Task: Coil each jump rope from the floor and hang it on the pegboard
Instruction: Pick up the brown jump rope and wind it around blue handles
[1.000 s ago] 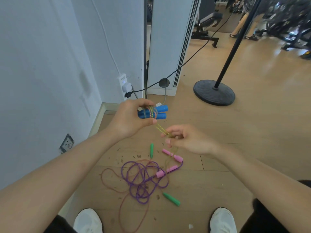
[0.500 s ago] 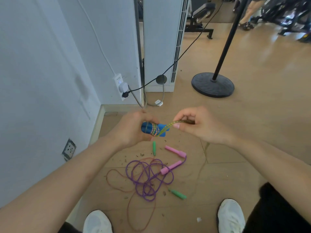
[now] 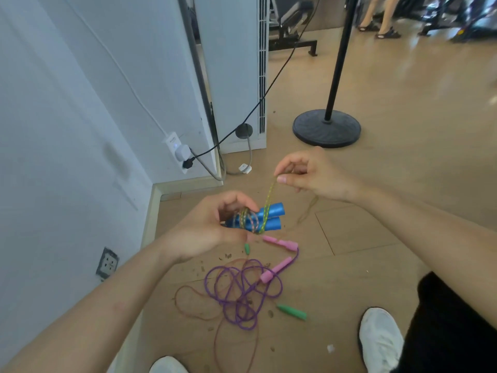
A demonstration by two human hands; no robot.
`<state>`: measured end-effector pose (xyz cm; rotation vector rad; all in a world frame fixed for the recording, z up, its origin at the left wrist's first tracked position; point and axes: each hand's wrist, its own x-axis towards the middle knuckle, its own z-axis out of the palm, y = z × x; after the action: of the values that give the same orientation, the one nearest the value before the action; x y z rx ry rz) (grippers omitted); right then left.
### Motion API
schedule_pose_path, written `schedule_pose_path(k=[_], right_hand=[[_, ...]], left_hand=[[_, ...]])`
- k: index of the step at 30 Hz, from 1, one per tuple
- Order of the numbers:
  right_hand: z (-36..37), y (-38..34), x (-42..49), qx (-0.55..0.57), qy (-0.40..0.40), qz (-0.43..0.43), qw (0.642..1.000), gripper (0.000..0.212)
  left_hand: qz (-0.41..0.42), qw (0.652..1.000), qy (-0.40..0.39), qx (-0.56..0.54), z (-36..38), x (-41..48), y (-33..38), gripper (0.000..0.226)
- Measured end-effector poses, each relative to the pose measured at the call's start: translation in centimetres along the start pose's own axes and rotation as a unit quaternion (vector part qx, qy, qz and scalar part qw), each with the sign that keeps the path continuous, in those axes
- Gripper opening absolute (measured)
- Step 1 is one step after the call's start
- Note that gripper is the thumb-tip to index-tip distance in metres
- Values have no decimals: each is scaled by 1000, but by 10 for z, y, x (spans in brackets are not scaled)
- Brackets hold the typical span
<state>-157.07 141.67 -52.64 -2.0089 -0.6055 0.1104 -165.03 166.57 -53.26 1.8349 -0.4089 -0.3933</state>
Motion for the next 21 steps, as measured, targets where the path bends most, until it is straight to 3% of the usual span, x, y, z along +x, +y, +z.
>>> schedule_pose_path(k=[5,9,11,13,21], right_hand=[[7,9,3,33,-4,23,999,13],[22,14,2,39,-4,29,999,12],[29,13,1,37,-13,39,999,7],[33,12,-2,15,-20,42,999,18],[45,10,-13,0,-71,52,996,19]], left_hand=[[-16,995,-8,-100,-3,0,4,45],[-25,972,41,-228,0,1,9,47],[-18,966,80,-244,2,2,12,45],[-19,965,107,-240,3,2,13,40],[-57,931,210,-293,-6,2,19,29]])
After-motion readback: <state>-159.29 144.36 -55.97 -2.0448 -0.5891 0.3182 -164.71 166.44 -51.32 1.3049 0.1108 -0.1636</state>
